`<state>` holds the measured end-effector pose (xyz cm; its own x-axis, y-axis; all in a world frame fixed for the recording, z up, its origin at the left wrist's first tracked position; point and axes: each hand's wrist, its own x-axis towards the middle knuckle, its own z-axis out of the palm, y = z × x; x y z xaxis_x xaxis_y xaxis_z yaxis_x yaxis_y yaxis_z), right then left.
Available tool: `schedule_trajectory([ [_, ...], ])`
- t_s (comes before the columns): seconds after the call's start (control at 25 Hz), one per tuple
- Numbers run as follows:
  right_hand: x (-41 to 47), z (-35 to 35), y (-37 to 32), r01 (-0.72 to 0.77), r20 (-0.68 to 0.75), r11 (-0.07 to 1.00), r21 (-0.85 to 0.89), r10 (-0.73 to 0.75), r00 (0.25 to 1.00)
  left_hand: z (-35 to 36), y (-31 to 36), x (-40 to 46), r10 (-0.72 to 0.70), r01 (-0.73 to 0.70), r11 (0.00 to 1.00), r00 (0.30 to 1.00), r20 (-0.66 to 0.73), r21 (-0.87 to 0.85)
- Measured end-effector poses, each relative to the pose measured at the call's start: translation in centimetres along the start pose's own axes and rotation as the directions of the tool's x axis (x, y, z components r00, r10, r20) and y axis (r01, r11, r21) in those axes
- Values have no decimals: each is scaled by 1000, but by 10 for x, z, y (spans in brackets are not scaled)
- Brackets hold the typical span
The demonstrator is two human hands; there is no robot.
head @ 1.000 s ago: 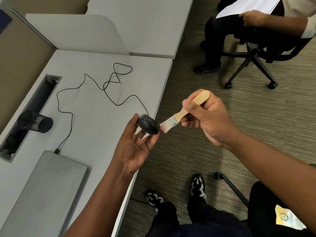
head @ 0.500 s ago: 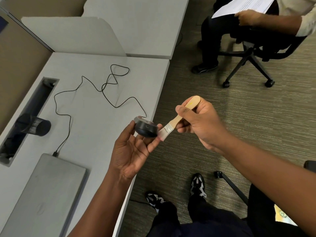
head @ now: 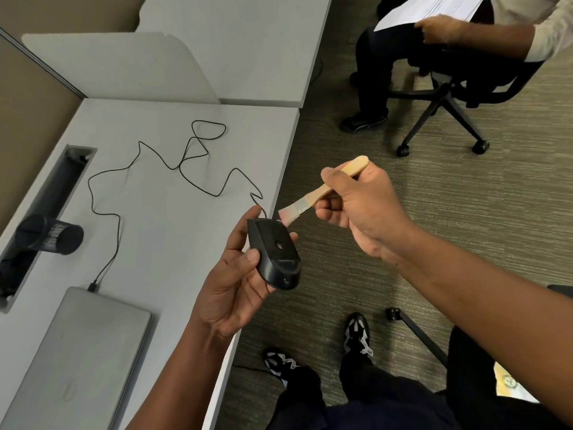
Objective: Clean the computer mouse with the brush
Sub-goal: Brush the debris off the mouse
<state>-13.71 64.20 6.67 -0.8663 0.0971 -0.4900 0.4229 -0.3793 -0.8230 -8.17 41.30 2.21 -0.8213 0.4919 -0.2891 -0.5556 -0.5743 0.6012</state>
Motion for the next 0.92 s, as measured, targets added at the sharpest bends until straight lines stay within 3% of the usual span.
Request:
schedule_trajectory([
  [0.08,2,-5,0,124,-12,980,-155,-128,992,3,1,0,2,-2,999,1000,-10,46],
  [0.2,2,-10,8,186,84,930,-316,-168,982,9,3,1,-1,70,949,976,-219,306],
  [0.28,-1,-11,17,164,135,944,-287,-129,982,11,1,2,5,134,876,958,-287,464],
  [0.44,-1,-16,17,85,171,996,-41,-77,982,10,-1,1,18,174,772,955,-295,611],
  [0.56,1,-25,12,185,170,983,-21,-178,969,11,-2,-1,79,195,698,936,-344,689],
  [0.64,0,-30,12,402,196,904,-145,-372,907,13,-3,-1,141,208,626,918,-371,752],
  [0.72,-1,-32,15,604,317,748,-275,-523,791,16,-5,-1,187,208,564,910,-369,799],
  [0.8,-3,-30,21,664,399,679,-314,-540,741,19,-4,-1,213,203,528,909,-360,824],
  [0.92,-6,-33,27,649,451,712,-266,-504,737,22,-3,1,245,202,510,898,-366,836],
])
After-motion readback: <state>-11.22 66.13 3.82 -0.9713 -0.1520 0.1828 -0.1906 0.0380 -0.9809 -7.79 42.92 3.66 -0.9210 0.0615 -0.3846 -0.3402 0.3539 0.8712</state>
